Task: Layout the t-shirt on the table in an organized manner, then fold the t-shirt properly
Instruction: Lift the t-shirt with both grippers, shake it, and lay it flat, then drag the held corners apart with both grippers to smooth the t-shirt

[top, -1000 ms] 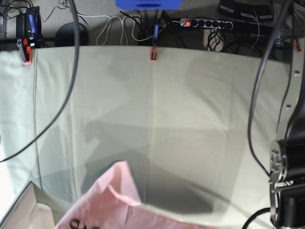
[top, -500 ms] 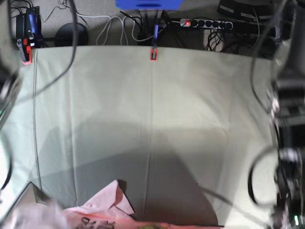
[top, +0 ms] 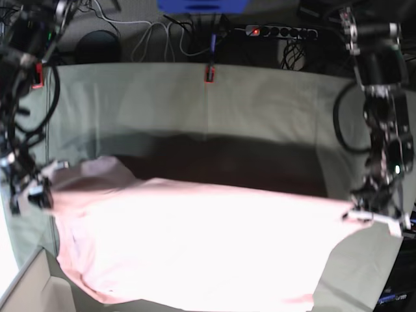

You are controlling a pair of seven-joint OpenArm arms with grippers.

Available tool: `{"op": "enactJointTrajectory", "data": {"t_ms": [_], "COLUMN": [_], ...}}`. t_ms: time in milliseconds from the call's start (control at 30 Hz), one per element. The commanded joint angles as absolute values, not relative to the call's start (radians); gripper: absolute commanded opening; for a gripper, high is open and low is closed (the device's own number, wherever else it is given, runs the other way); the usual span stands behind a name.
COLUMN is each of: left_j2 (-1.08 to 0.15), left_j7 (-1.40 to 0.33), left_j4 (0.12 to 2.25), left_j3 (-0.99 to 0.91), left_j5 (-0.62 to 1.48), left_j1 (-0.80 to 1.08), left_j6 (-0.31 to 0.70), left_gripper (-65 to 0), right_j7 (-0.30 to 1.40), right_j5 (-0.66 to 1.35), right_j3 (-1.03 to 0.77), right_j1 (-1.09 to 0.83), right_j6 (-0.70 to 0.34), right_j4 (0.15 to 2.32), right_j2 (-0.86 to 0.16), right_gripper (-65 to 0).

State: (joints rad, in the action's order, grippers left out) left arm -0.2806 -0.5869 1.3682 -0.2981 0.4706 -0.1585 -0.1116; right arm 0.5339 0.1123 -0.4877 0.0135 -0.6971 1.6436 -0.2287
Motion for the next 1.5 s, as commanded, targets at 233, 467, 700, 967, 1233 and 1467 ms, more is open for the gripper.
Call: {"op": "enactJointTrajectory", "data": {"t_ms": [233, 467, 700, 967, 1233, 1467], "left_j2": [-0.292, -0.291, -0.262, -0.243, -0.242, -0.222], "left_j7": [-0.567, -0.561, -0.561, -0.562, -0.561, -0.561], "left_j4": [1.443, 1.434, 1.434, 1.434, 1.432, 1.434], "left_j3": [-0.397, -0.427, -0.427, -0.426, -0.426, -0.426], "left_j5": [0.47, 0.47, 0.469, 0.469, 0.47, 0.47], "left_j1": [0.025, 0.074, 0.076, 0.071, 0.071, 0.071], "left_j6": [-0.11, -0.108, -0.108, -0.108, -0.108, -0.108], "left_gripper": [-64.9, -64.9, -64.9, -64.9, -64.9, -64.9], "right_j7": [0.507, 0.596, 0.684, 0.691, 0.68, 0.677], "right_j5": [0.13, 0.128, 0.128, 0.128, 0.128, 0.13], "right_j3": [-0.499, -0.487, -0.352, -0.392, -0.567, -0.57], "right_j1": [-0.202, -0.176, 0.01, 0.042, -0.068, -0.048], "right_j6": [-0.698, -0.698, -0.698, -0.698, -0.698, -0.698], "right_j4": [1.837, 1.865, 1.573, 1.566, 1.616, 1.385], "right_j2": [-0.232, -0.249, -0.262, -0.257, -0.242, -0.239], "right_gripper": [-65.0, -65.0, -59.1, -31.9, -18.2, -18.4]}}
